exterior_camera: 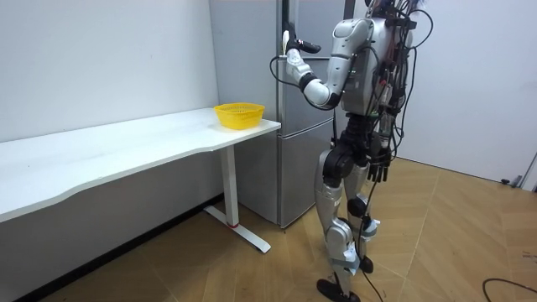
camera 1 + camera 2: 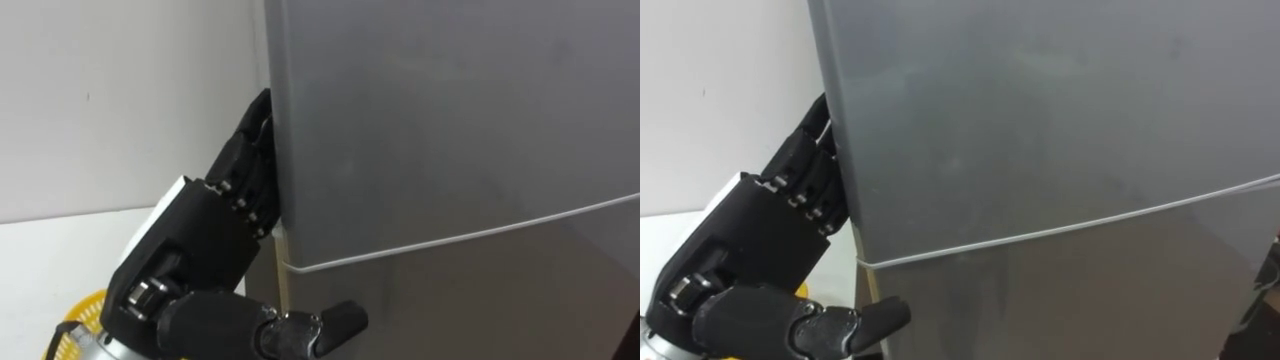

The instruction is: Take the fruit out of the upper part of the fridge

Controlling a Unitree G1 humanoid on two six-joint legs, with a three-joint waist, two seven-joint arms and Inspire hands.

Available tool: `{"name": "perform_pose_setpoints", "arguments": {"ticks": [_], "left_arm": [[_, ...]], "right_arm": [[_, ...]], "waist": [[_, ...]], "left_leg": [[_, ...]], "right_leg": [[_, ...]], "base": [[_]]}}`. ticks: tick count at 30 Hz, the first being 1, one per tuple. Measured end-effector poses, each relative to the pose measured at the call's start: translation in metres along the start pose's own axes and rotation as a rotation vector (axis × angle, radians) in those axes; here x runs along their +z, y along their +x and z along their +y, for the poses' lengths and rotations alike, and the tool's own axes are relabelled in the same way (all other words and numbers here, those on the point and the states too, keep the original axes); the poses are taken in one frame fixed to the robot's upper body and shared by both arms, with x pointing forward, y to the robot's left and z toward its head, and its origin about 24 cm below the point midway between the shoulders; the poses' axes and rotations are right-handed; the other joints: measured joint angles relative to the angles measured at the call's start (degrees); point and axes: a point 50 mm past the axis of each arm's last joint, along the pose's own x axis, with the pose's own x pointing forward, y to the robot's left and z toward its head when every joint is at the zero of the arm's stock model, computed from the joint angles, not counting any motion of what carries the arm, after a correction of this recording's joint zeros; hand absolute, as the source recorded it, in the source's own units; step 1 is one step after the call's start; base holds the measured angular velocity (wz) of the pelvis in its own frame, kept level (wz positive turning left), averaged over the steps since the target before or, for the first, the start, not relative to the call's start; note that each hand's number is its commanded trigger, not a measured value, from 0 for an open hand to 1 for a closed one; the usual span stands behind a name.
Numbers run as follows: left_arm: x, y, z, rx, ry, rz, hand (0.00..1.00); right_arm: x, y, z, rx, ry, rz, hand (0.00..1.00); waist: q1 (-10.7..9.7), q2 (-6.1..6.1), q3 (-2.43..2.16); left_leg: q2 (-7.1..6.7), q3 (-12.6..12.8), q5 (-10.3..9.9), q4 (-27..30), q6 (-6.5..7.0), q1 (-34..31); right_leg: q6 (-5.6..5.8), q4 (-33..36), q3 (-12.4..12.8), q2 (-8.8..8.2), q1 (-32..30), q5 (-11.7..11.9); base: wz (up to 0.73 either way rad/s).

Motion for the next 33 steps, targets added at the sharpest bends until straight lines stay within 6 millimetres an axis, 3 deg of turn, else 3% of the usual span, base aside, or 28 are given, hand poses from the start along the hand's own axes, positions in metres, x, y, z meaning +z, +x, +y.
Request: {"name": "perform_pose_setpoints", "arguments": {"ticks": [20, 33], "left_arm": [[-0.0002, -0.0002, 0.0004, -0.001, -0.024, -0.004, 0.0], [0.0007, -0.0003, 0.0007, -0.003, -0.056, -0.019, 0.0]], "right_arm": [[-0.0022, 0.0, -0.0004, -0.016, 0.013, 0.006, 0.0], [-0.0022, -0.001, -0.0076, -0.034, 0.035, -0.008, 0.0]], "waist": [[-0.4, 0.91, 0.38], [-0.5, 1.48, 0.15]], "left_leg": [[-0.06, 0.2, 0.0, 0.0, 0.02, 0.1], [-0.05, 0.4, 0.0, 1.1, 0.02, -0.9]], "right_leg": [[0.03, 0.7, 0.2, -0.16, -0.1, 0.0], [0.06, 0.8, 0.5, -0.21, -0.7, 0.0]], "base": [[0.0], [0.0]]}}
